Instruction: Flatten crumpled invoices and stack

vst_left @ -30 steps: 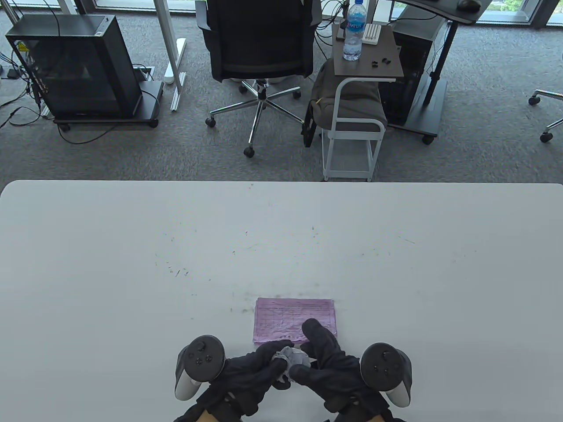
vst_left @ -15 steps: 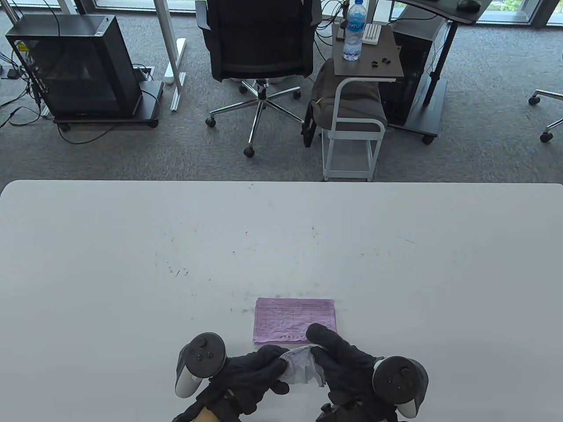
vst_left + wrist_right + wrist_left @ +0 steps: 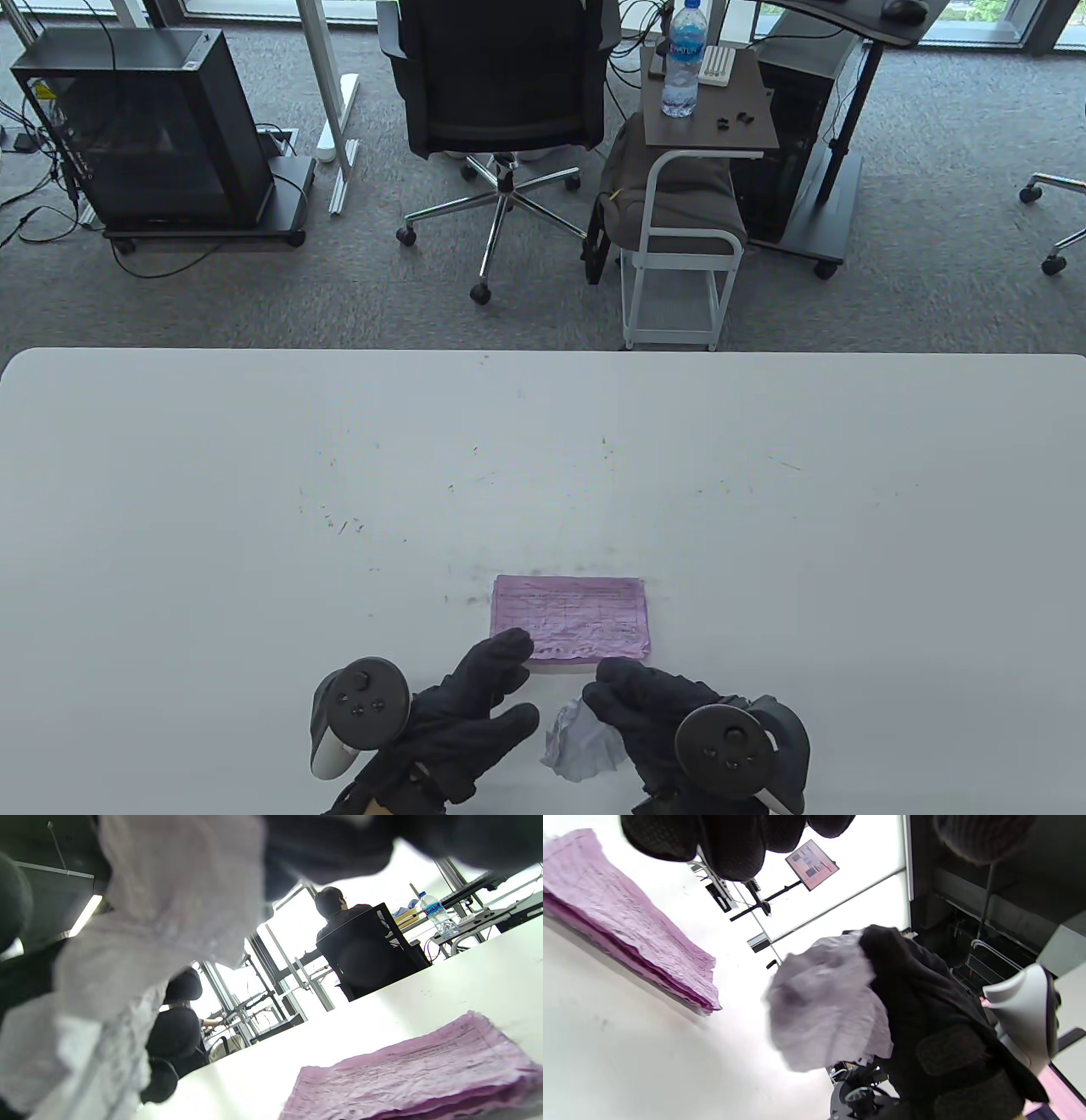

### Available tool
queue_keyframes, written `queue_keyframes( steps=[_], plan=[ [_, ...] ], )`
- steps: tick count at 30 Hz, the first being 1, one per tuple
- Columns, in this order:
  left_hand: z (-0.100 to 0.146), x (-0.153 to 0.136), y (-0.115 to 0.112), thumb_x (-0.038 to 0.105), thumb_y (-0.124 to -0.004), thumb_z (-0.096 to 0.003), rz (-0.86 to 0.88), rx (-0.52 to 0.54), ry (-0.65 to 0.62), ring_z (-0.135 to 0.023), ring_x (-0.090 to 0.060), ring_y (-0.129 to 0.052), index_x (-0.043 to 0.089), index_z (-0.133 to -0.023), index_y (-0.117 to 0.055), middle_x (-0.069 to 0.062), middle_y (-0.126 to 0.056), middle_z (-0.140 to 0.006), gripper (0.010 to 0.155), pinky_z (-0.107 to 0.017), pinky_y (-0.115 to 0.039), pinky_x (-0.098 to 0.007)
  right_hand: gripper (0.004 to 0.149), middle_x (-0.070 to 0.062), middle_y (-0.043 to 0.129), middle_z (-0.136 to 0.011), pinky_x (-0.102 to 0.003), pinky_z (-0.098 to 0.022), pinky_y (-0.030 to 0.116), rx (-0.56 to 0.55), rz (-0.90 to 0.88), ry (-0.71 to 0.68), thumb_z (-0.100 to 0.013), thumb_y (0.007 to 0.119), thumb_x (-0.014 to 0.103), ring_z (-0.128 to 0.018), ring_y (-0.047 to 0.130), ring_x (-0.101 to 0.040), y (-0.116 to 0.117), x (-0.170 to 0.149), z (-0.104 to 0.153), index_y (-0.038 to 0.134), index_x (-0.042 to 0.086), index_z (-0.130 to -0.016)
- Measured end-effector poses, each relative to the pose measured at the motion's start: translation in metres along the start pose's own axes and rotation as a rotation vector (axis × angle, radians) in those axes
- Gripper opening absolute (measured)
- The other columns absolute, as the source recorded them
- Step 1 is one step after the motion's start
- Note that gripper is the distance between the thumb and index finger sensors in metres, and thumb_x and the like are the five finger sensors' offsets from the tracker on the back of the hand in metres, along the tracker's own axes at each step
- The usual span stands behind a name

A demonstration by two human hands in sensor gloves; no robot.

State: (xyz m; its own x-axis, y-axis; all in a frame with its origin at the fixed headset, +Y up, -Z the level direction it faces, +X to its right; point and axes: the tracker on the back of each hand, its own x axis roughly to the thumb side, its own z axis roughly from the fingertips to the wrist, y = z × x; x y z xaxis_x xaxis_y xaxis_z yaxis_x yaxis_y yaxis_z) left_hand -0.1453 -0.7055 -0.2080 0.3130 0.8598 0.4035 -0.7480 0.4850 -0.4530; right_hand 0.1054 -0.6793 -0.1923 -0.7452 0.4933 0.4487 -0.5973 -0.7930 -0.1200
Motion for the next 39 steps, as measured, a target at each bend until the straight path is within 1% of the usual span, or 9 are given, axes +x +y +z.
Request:
queue_keyframes(
  steps=[6,9,12,19,26,28,33,35,39],
  plan=[
    [-0.014,0.018,-0.026,0.045,-0.083,-0.0529,-0.417,-0.099,0.063,-0.083,-0.043,-0.085,0.002,-0.110,-0.040,-0.022,-0.062,-0.101,0.083,-0.059,-0.071,-0.062,0.036,0.003,0.094,-0.029,-0.027,-0.006,0.085,0.058,-0.038,-0.055,-0.049,0.082,0.044,-0.008,0.089,-0.008,0.010,0.015,-0.003,0.087,0.016,-0.071],
    [-0.014,0.011,-0.024,0.026,-0.081,-0.0555,-0.321,-0.083,0.081,-0.057,-0.032,-0.102,0.003,-0.102,-0.063,-0.014,-0.086,-0.081,0.055,-0.052,-0.079,-0.057,0.036,0.003,0.094,-0.029,-0.027,-0.007,0.085,0.074,-0.073,-0.048,-0.049,0.082,0.043,-0.009,0.089,-0.009,0.009,0.011,-0.004,0.087,0.015,-0.072],
    [-0.013,0.005,-0.018,0.019,-0.076,-0.0569,-0.261,-0.105,0.113,-0.054,-0.033,-0.103,0.003,-0.099,-0.070,-0.016,-0.088,-0.079,0.046,-0.051,-0.080,-0.058,0.038,0.002,0.095,-0.032,-0.028,-0.009,0.087,0.110,-0.100,-0.043,-0.046,0.084,0.041,-0.012,0.091,-0.010,0.008,0.001,-0.006,0.085,0.015,-0.074],
    [-0.013,-0.010,-0.016,0.020,-0.071,-0.0581,-0.081,-0.168,0.184,-0.029,-0.017,-0.102,0.002,-0.099,-0.070,-0.015,-0.091,-0.070,0.045,-0.048,-0.084,-0.052,0.047,-0.009,0.095,-0.062,-0.038,-0.029,0.090,0.219,-0.172,0.020,-0.047,0.086,0.031,-0.038,0.097,-0.021,0.009,-0.024,-0.008,0.073,0.013,-0.089],
    [-0.005,-0.034,-0.005,0.022,-0.071,-0.0596,0.227,-0.096,0.284,-0.020,-0.012,-0.100,-0.001,-0.099,-0.070,-0.013,-0.094,-0.060,0.046,-0.044,-0.087,-0.048,0.049,-0.014,0.090,-0.072,-0.042,-0.034,0.089,0.143,-0.133,0.109,-0.048,0.085,0.024,-0.047,0.096,-0.026,0.002,-0.043,-0.006,0.068,0.012,-0.092],
    [-0.002,-0.038,0.000,0.021,-0.070,-0.0596,0.262,-0.024,0.326,-0.020,-0.012,-0.100,-0.001,-0.099,-0.070,-0.014,-0.094,-0.060,0.045,-0.043,-0.087,-0.047,0.058,-0.021,0.077,-0.086,-0.043,-0.038,0.086,0.071,-0.090,0.131,-0.048,0.085,0.027,-0.058,0.089,-0.031,-0.005,-0.044,-0.004,0.060,0.010,-0.098],
    [0.005,-0.053,0.006,0.019,-0.069,-0.0601,0.409,0.070,0.430,-0.023,-0.012,-0.101,-0.004,-0.100,-0.068,-0.016,-0.093,-0.062,0.046,-0.043,-0.087,-0.048,0.069,-0.027,0.057,-0.099,-0.047,-0.046,0.080,-0.097,-0.190,-0.027,-0.047,0.083,0.044,-0.074,0.076,-0.041,-0.026,-0.023,0.001,0.054,0.012,-0.101],
    [0.006,-0.057,0.004,0.019,-0.069,-0.0603,0.475,0.070,0.455,-0.023,-0.012,-0.101,-0.005,-0.100,-0.067,-0.016,-0.092,-0.062,0.046,-0.043,-0.087,-0.048,0.071,-0.027,0.052,-0.102,-0.050,-0.050,0.078,-0.056,-0.195,-0.134,-0.047,0.084,0.045,-0.078,0.071,-0.043,-0.023,-0.004,0.002,0.053,0.013,-0.102],
    [0.006,-0.056,0.003,0.019,-0.069,-0.0604,0.445,0.034,0.483,-0.021,-0.011,-0.101,-0.005,-0.100,-0.067,-0.016,-0.093,-0.061,0.047,-0.041,-0.088,-0.047,0.075,-0.029,0.041,-0.106,-0.053,-0.056,0.071,0.083,0.052,-0.348,-0.045,0.086,0.044,-0.084,0.060,-0.046,-0.004,0.040,0.005,0.048,0.016,-0.104]
  ],
)
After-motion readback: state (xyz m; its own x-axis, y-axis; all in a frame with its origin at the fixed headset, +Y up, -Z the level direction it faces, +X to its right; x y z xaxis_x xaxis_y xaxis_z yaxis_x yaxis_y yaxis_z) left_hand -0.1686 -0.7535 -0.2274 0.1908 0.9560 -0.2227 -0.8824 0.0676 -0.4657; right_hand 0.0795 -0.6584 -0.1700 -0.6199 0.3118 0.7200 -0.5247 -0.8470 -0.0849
